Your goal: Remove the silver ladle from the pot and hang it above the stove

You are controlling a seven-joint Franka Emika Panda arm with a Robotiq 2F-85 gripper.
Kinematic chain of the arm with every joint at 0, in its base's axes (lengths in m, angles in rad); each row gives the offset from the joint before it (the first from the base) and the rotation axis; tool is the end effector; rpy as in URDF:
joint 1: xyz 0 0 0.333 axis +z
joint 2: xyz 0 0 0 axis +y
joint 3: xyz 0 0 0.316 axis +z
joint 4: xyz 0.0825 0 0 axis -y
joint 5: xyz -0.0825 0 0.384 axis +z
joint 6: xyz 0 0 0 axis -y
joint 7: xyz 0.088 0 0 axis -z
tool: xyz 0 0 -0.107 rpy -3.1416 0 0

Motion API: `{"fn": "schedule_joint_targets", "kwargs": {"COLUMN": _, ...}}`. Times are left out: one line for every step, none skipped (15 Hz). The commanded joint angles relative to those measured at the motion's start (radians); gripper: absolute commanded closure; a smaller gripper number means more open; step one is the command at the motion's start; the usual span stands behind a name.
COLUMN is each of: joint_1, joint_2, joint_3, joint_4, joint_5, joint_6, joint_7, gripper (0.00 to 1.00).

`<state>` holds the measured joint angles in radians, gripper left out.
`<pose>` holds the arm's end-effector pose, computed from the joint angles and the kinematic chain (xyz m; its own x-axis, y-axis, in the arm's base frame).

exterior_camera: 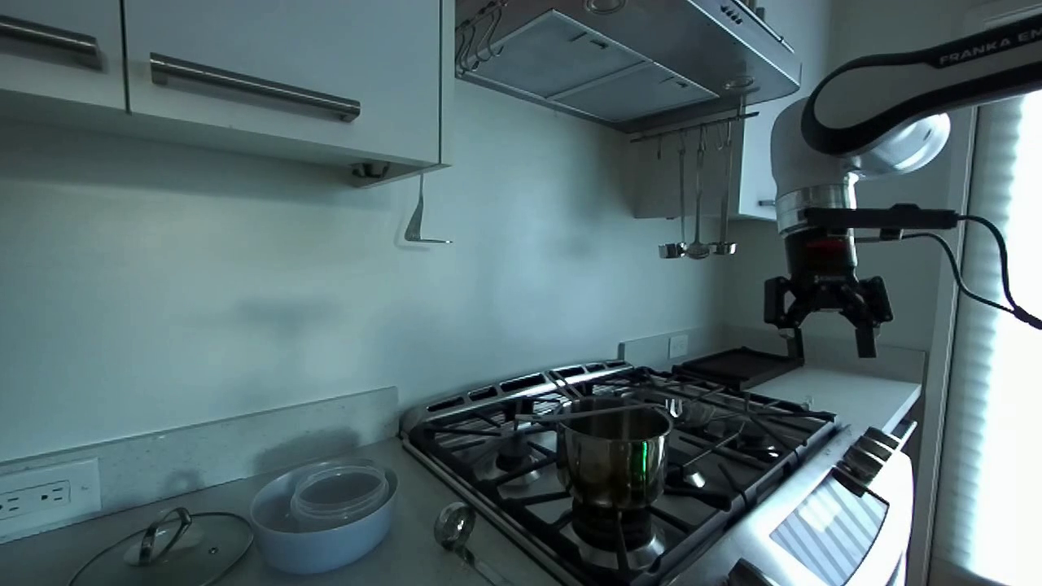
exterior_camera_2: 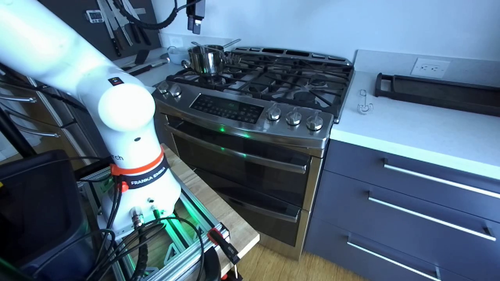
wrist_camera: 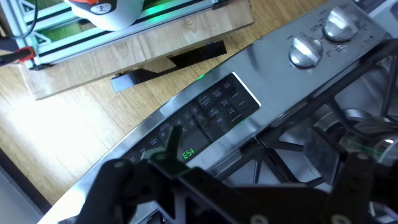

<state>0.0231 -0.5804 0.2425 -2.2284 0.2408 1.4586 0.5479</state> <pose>0.3324 0.1373 0.5663 0.9204 -0.3184 -0.2268 -0.3242 -0.9459 0.0124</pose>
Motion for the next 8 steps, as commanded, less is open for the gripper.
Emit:
{"fn": "schedule_joint_targets", "kwargs": {"joint_1": 0.004, "joint_2": 0.011, "joint_3": 0.011, "joint_4": 0.017, "joint_5": 0.013, "joint_6": -0.003, "joint_7": 0.043, "gripper": 0.0}}
{"fn": "schedule_joint_targets", "kwargs": {"joint_1": 0.006, "joint_2": 0.019, "joint_3": 0.019, "joint_4": 0.027, "joint_5": 0.017, "joint_6": -0.004, "joint_7": 0.067, "gripper": 0.0}}
{"fn": "schedule_joint_targets", "kwargs": {"joint_1": 0.007, "joint_2": 0.025, "joint_3": 0.021, "joint_4": 0.032, "joint_5": 0.018, "joint_6": -0.005, "joint_7": 0.077, "gripper": 0.0}}
{"fn": "schedule_joint_targets", "kwargs": {"joint_1": 0.007, "joint_2": 0.029, "joint_3": 0.02, "joint_4": 0.033, "joint_5": 0.018, "joint_6": -0.005, "joint_7": 0.081, "gripper": 0.0}}
{"fn": "schedule_joint_targets", "kwargs": {"joint_1": 0.006, "joint_2": 0.032, "joint_3": 0.019, "joint_4": 0.033, "joint_5": 0.018, "joint_6": -0.005, "joint_7": 0.082, "gripper": 0.0}}
{"fn": "schedule_joint_targets", "kwargs": {"joint_1": 0.005, "joint_2": 0.034, "joint_3": 0.019, "joint_4": 0.033, "joint_5": 0.018, "joint_6": -0.005, "joint_7": 0.082, "gripper": 0.0}}
{"fn": "schedule_joint_targets", "kwargs": {"joint_1": 0.005, "joint_2": 0.035, "joint_3": 0.019, "joint_4": 0.033, "joint_5": 0.018, "joint_6": -0.005, "joint_7": 0.082, "gripper": 0.0}}
{"fn": "schedule_joint_targets", "kwargs": {"joint_1": 0.012, "joint_2": 0.045, "joint_3": 0.027, "joint_4": 0.026, "joint_5": 0.055, "joint_6": 0.026, "joint_7": 0.096, "gripper": 0.0}}
